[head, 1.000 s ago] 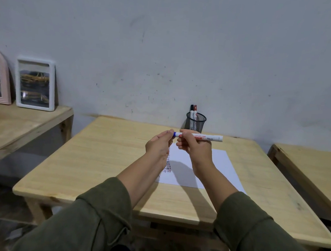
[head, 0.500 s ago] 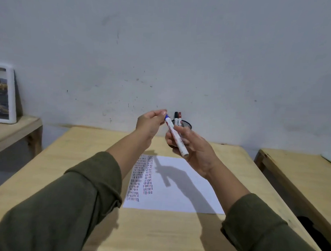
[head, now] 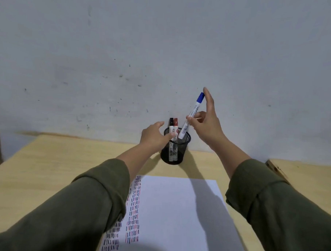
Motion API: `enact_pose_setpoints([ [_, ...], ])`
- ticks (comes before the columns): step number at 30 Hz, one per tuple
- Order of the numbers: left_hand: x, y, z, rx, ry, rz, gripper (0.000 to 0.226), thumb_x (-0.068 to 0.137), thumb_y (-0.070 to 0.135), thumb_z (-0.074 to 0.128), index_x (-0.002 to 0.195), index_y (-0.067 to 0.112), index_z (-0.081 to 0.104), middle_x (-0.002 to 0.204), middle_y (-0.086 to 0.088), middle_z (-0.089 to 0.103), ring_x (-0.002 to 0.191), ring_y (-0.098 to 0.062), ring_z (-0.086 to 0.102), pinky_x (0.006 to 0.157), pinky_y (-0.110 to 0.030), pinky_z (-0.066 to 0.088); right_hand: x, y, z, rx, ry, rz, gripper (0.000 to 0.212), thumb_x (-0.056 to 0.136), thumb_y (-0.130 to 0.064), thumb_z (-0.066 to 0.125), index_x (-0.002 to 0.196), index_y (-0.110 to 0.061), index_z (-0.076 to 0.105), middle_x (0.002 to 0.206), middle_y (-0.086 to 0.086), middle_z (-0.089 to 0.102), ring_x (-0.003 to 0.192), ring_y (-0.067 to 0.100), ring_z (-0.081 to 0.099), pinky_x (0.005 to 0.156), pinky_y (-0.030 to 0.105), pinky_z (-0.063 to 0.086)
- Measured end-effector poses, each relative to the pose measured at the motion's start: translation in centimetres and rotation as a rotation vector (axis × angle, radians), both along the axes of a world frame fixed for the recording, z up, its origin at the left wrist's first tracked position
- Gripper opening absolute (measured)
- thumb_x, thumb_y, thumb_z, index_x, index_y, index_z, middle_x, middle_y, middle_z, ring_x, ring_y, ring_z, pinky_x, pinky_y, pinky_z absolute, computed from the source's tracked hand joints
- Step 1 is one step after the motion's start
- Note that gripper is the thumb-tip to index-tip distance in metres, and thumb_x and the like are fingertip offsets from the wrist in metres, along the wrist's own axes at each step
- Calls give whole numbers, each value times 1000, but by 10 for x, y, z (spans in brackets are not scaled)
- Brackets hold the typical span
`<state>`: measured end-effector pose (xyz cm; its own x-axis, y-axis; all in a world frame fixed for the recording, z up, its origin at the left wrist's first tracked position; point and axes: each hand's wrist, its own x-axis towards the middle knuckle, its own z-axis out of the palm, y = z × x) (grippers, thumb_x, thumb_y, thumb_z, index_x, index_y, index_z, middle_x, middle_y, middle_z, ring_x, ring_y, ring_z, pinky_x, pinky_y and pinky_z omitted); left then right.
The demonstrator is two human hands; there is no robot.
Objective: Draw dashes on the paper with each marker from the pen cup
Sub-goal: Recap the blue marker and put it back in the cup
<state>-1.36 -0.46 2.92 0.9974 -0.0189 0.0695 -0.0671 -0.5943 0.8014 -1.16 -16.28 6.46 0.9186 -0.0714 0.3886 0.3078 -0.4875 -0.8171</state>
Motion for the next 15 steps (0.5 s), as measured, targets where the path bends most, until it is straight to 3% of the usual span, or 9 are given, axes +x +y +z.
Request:
enact_pose_setpoints([
  [3,11,0,-8,11,17,-26,66,85,41,61,143,19,38,148,-3,44,134,-24,43,111,-37,34,17,0,-8,-168,20,-1,86,86,-2,58,144,-45,12,82,10,62,69,17,61,53,21,44],
  [6,17,1,-16,-2,16,-41,64,85,40,61,142,19,41,146,-2,47,133,-22,45,110,-34,34,28,0,-22,-318,54,45,83,81,0,60,142,-41,21,77,14,66,68,25,63,57,31,53],
  [10,22,2,-23,-65,11,-43,58,84,37,65,136,19,49,138,0,56,129,-18,49,107,-31,36,36,-1,-40,-386,81,79,74,77,-1,64,137,-32,34,73,3,62,68,17,60,58,17,44],
  [15,25,3,-28,-134,28,-43,57,83,34,67,135,18,51,134,-2,59,125,-17,53,105,-29,37,49,0,-49,-493,-18,51,61,76,-5,67,131,-23,49,98,4,48,78,11,49,70,20,36],
])
